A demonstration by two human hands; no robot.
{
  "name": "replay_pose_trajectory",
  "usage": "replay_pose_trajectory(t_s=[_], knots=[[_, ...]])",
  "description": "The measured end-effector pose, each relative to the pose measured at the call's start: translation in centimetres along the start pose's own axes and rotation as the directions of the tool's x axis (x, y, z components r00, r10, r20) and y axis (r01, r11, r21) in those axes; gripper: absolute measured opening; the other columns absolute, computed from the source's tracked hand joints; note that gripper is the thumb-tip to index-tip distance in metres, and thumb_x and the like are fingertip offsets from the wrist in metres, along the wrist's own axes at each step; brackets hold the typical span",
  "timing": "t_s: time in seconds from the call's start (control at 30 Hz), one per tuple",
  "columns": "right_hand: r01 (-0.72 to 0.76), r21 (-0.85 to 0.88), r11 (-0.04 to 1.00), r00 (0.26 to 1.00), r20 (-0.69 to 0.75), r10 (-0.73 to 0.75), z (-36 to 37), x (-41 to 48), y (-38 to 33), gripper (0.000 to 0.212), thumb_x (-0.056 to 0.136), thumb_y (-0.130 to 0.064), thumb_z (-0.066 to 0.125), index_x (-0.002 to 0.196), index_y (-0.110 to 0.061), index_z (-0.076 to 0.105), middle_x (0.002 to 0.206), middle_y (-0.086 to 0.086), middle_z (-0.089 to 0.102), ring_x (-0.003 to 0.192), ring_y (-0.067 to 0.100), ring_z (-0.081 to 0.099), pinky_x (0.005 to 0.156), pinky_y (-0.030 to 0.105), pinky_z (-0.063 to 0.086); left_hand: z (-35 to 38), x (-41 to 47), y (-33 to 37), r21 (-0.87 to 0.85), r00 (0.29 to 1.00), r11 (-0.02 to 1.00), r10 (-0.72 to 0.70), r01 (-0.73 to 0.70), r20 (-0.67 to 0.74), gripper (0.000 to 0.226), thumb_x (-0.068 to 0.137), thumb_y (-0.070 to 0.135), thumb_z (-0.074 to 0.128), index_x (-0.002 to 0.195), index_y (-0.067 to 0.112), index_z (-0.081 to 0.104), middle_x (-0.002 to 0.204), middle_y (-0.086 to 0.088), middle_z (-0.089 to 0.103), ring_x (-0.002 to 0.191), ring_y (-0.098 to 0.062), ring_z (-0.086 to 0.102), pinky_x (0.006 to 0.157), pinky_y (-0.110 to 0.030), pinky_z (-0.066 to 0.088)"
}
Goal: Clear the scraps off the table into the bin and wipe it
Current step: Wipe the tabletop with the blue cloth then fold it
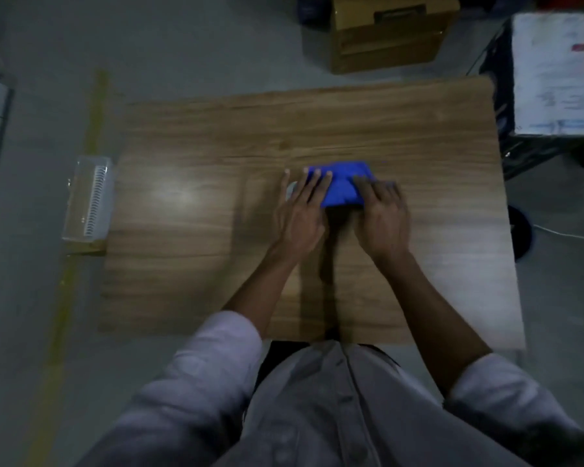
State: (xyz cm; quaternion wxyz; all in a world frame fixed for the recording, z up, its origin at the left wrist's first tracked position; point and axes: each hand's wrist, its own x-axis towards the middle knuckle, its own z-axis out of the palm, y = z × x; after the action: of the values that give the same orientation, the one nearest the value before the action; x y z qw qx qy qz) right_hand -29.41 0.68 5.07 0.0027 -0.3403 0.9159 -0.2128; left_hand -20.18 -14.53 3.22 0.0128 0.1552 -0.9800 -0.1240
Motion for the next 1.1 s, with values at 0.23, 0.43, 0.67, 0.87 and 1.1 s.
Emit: replay_pose_trajectory(t_s=[0.23, 0.43, 0.67, 0.87, 1.1], knots=[[-0.029, -0.053, 0.998, 0.794, 0.605, 0.055, 5.8, 0.0, 1.6, 0.062, 0.100, -0.011, 0.053, 0.158, -0.013, 0.030, 0.168, 0.007, 0.020, 0.156, 0.035, 0.004, 0.126, 0.046, 0.004, 4.8, -2.3, -2.1, 0.020, 0.947, 1.000, 0.004, -0.011, 0.322, 0.068, 0.089, 0.021, 0.055, 0.153, 0.004, 0.037, 0.160, -0.016, 0.035, 0.151, -0.037, 0.026, 0.125, -0.054, 0.013], [-0.096, 0.009, 0.995, 0.772, 0.632, 0.069, 4.5, -9.0, -0.1, 0.061, 0.101, -0.015, 0.055, 0.157, -0.012, 0.031, 0.168, 0.008, 0.019, 0.157, 0.036, 0.002, 0.125, 0.044, 0.002, 5.3, -10.9, 0.0, 0.071, 0.939, 0.997, 0.004, -0.030, 0.343, 0.065, 0.085, 0.026, 0.039, 0.144, 0.003, 0.052, 0.150, -0.018, 0.050, 0.141, -0.036, 0.046, 0.116, -0.054, 0.035], [-0.103, -0.205, 0.973, 0.754, 0.622, 0.211, -2.6, -13.9, -3.8, 0.044, 0.097, -0.013, 0.055, 0.141, -0.011, 0.055, 0.138, 0.017, 0.058, 0.126, 0.036, 0.055, 0.098, 0.040, 0.044, 0.9, -14.6, 3.1, 0.104, 0.891, 0.987, 0.060, -0.119, 0.450, 0.056, 0.093, 0.016, 0.051, 0.149, 0.015, 0.043, 0.140, -0.013, 0.058, 0.125, -0.031, 0.054, 0.111, -0.034, 0.020], [0.035, -0.191, 0.981, 0.781, 0.617, 0.092, -0.1, -14.4, -3.2, 0.070, 0.094, -0.016, 0.063, 0.157, -0.017, 0.034, 0.166, 0.005, 0.026, 0.153, 0.034, 0.020, 0.121, 0.041, 0.022, 3.8, -16.5, 2.0, 0.067, 0.916, 0.996, 0.021, -0.052, 0.400, 0.077, 0.096, 0.019, 0.049, 0.162, 0.013, 0.008, 0.169, -0.012, 0.007, 0.157, -0.032, 0.001, 0.127, -0.041, -0.003], [-0.088, -0.168, 0.982, 0.755, 0.632, 0.176, 2.3, -22.5, -4.6, 0.064, 0.097, -0.010, 0.053, 0.158, -0.019, 0.033, 0.167, 0.001, 0.024, 0.156, 0.031, 0.013, 0.117, 0.042, 0.033, 5.2, -23.1, 2.4, 0.070, 0.870, 0.991, 0.062, -0.111, 0.489, 0.068, 0.103, 0.022, 0.037, 0.162, 0.013, 0.004, 0.169, -0.012, 0.000, 0.156, -0.033, -0.004, 0.127, -0.043, -0.001]])
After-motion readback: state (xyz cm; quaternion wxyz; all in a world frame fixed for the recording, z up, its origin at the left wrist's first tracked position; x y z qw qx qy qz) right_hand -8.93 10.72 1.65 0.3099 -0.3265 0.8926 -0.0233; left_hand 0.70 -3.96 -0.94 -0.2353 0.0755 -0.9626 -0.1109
